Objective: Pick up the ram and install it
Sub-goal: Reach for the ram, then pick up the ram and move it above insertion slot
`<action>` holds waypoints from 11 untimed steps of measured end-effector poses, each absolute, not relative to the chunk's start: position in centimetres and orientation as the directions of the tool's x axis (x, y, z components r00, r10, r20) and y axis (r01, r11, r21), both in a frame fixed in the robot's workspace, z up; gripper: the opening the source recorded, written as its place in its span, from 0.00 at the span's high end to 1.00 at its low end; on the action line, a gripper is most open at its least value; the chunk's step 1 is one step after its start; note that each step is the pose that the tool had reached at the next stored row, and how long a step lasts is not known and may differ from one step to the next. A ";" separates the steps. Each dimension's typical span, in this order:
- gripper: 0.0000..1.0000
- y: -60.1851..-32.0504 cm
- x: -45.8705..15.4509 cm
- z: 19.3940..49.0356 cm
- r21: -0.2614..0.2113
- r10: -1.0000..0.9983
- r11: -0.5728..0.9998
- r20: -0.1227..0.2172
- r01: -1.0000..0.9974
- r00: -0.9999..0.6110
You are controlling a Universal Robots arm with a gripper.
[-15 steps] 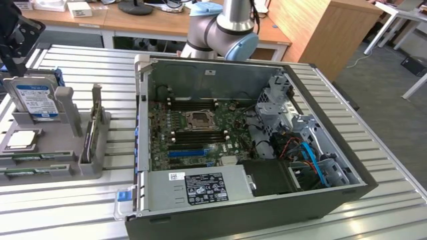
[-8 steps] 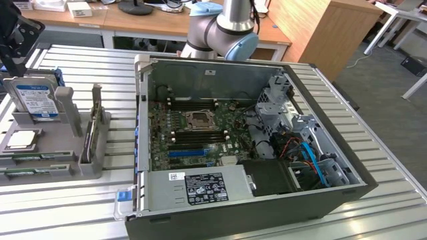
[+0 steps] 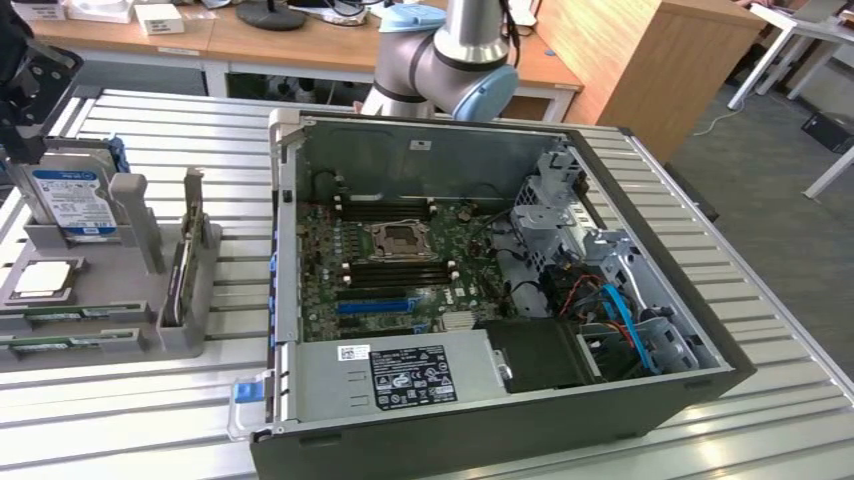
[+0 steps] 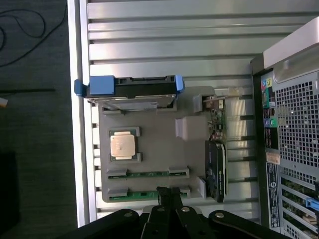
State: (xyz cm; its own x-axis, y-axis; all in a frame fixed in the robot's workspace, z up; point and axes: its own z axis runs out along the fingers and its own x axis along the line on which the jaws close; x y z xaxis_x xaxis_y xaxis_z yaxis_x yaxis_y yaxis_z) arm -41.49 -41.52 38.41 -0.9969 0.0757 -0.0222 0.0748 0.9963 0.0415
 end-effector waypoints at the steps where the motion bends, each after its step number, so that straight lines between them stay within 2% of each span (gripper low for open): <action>1: 0.89 -41.7 -41.5 38.4 0.042 0.076 0.996 -0.022 0.075 -0.997; 11: 0.89 -42.2 -41.5 38.4 0.041 0.076 0.996 -0.022 0.075 -0.997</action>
State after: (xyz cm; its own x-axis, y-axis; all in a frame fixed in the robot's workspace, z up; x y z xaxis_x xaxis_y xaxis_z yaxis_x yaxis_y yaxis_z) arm -41.50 -42.24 38.41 -0.9969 0.0757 -0.0222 0.0747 0.9963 0.0415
